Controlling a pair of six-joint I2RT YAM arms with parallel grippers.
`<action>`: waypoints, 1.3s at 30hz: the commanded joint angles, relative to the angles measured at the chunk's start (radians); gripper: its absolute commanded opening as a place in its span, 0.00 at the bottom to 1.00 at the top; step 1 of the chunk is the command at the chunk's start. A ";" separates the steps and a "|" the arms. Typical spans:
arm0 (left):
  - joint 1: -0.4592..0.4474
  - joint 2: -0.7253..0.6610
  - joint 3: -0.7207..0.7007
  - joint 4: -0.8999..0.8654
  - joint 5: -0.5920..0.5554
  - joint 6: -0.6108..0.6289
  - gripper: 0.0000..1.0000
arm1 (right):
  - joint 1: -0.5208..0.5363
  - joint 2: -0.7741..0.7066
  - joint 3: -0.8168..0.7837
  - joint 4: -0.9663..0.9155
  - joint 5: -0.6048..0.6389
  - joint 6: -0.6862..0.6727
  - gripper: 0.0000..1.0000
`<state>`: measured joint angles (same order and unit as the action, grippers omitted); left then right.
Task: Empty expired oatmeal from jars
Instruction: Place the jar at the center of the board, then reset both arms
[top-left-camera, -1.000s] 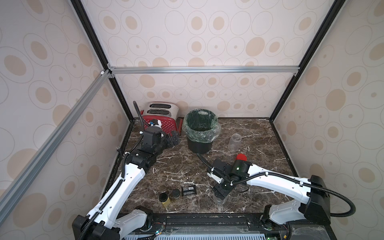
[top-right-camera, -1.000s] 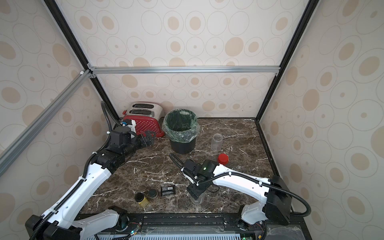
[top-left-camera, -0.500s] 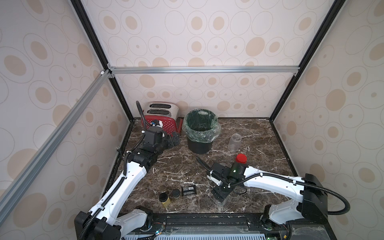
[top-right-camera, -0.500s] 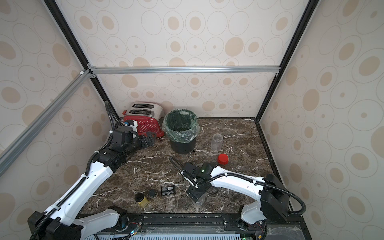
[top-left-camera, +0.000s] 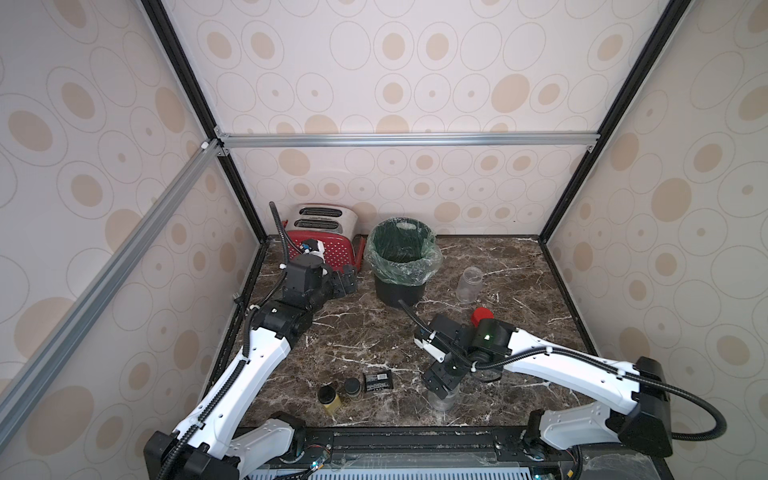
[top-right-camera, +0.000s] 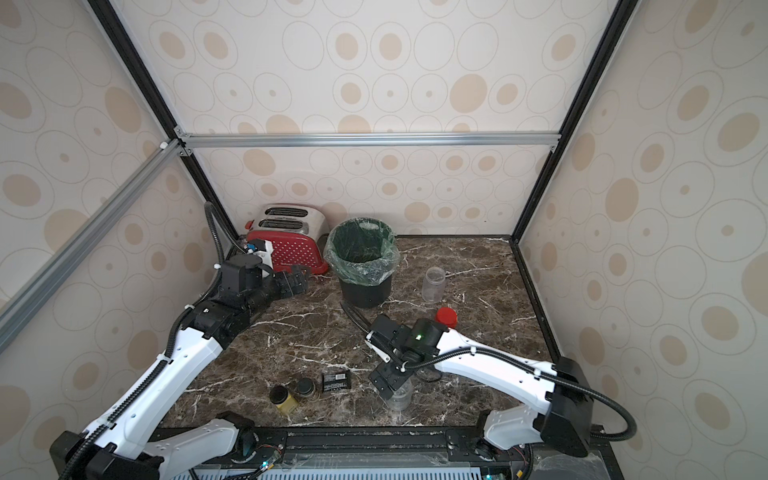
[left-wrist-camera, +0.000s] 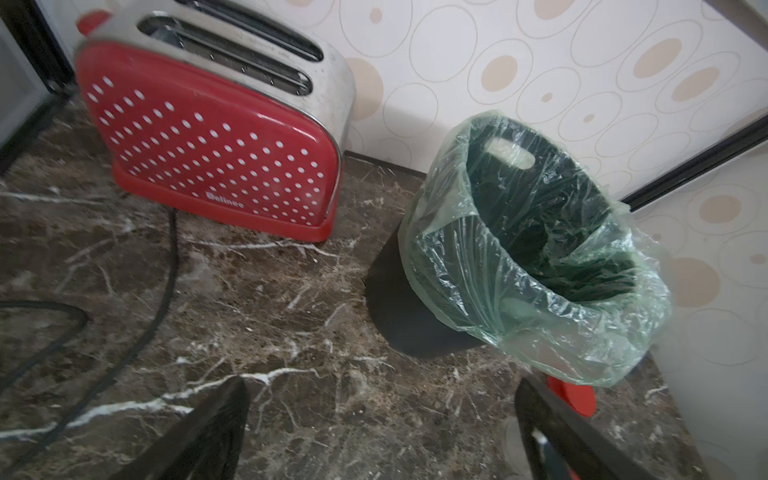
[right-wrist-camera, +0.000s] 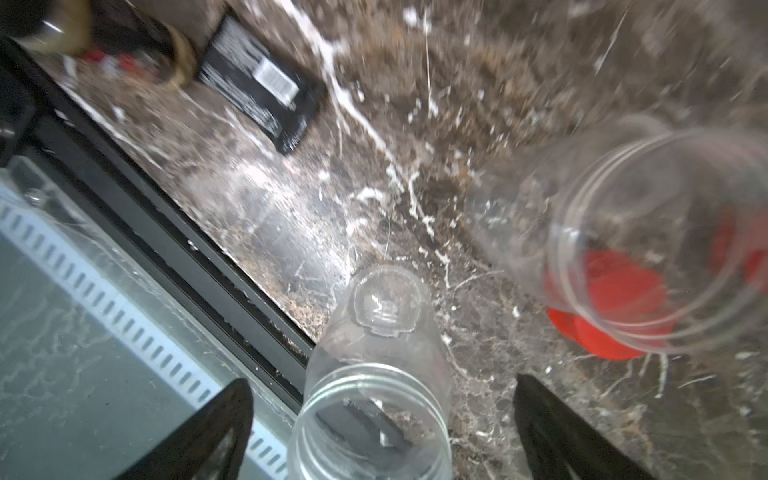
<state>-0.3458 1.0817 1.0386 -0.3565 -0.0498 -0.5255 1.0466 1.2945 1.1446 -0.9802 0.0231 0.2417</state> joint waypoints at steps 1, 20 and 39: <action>0.001 -0.023 -0.070 0.068 -0.224 0.104 0.99 | -0.007 -0.085 0.053 0.007 0.128 -0.101 0.99; 0.152 0.359 -0.295 0.642 -0.363 0.469 0.99 | -0.673 -0.049 -0.592 1.508 0.400 -0.385 0.98; 0.269 0.388 -0.461 0.862 -0.142 0.599 0.99 | -0.866 0.159 -0.532 1.554 0.281 -0.330 1.00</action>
<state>-0.0952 1.4555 0.6235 0.3573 -0.2062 0.0227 0.1909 1.4773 0.6056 0.6052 0.3515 -0.1196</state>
